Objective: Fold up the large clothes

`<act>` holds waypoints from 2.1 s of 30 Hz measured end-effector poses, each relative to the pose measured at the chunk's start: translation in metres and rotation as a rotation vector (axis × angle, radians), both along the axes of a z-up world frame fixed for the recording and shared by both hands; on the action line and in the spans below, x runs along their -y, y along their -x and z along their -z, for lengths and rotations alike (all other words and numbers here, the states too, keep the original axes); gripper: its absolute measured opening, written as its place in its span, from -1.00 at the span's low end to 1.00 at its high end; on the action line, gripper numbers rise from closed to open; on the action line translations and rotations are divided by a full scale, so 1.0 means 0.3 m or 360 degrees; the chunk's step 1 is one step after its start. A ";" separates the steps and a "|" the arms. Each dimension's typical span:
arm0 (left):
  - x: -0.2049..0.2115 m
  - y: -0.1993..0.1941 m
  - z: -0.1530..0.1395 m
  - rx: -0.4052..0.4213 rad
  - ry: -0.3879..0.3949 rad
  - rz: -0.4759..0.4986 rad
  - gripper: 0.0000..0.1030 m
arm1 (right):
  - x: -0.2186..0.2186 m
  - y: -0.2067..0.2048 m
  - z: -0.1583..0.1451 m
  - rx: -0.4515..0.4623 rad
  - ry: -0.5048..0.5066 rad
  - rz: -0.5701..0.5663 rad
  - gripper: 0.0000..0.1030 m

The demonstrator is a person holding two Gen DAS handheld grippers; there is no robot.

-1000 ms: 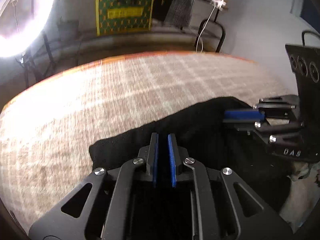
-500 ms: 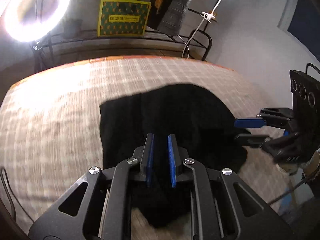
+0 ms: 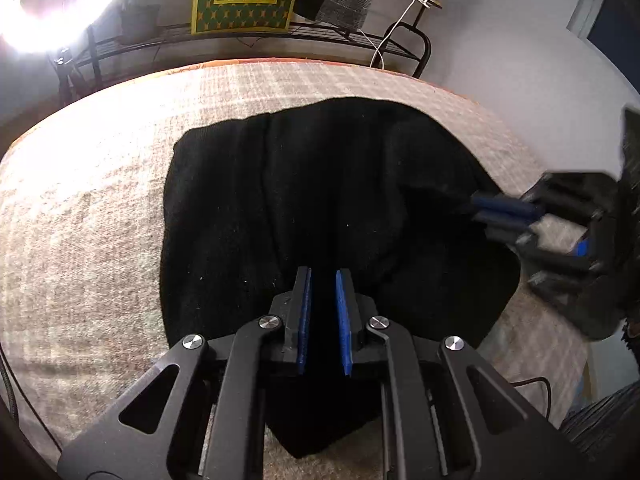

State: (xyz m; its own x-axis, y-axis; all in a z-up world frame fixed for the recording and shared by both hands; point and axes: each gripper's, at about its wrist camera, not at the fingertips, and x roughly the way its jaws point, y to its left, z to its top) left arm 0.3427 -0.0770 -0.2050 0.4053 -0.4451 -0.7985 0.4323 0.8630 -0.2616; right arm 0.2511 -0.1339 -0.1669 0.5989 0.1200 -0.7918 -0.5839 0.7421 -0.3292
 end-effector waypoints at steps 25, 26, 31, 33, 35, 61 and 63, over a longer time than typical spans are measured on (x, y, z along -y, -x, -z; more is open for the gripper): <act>-0.452 -0.012 -0.010 -0.0288 0.0805 -0.0470 0.22 | 0.565 -0.116 -0.012 -0.0438 -0.1343 0.0635 0.26; -0.450 -0.010 0.000 -0.0315 0.0831 -0.0473 0.22 | 0.581 -0.141 0.018 -0.0491 -0.1409 0.0667 0.26; -0.401 -0.044 0.051 -0.0413 0.0881 -0.0429 0.22 | 0.613 -0.199 0.123 -0.0662 -0.1638 0.0756 0.26; -0.389 -0.056 0.068 -0.0435 0.0893 -0.0427 0.22 | 0.594 -0.213 0.150 -0.0708 -0.1668 0.0732 0.26; -0.379 -0.060 0.080 -0.0460 0.0900 -0.0425 0.22 | 0.557 -0.227 0.172 -0.0753 -0.1669 0.0697 0.23; -0.248 -0.100 0.095 -0.0349 0.0724 -0.0439 -0.44 | 0.392 -0.249 0.245 -0.0833 -0.1623 0.0670 -0.37; -0.226 -0.088 0.070 -0.0287 0.0649 -0.0420 -0.49 | 0.369 -0.241 0.219 -0.0772 -0.1534 0.0652 -0.43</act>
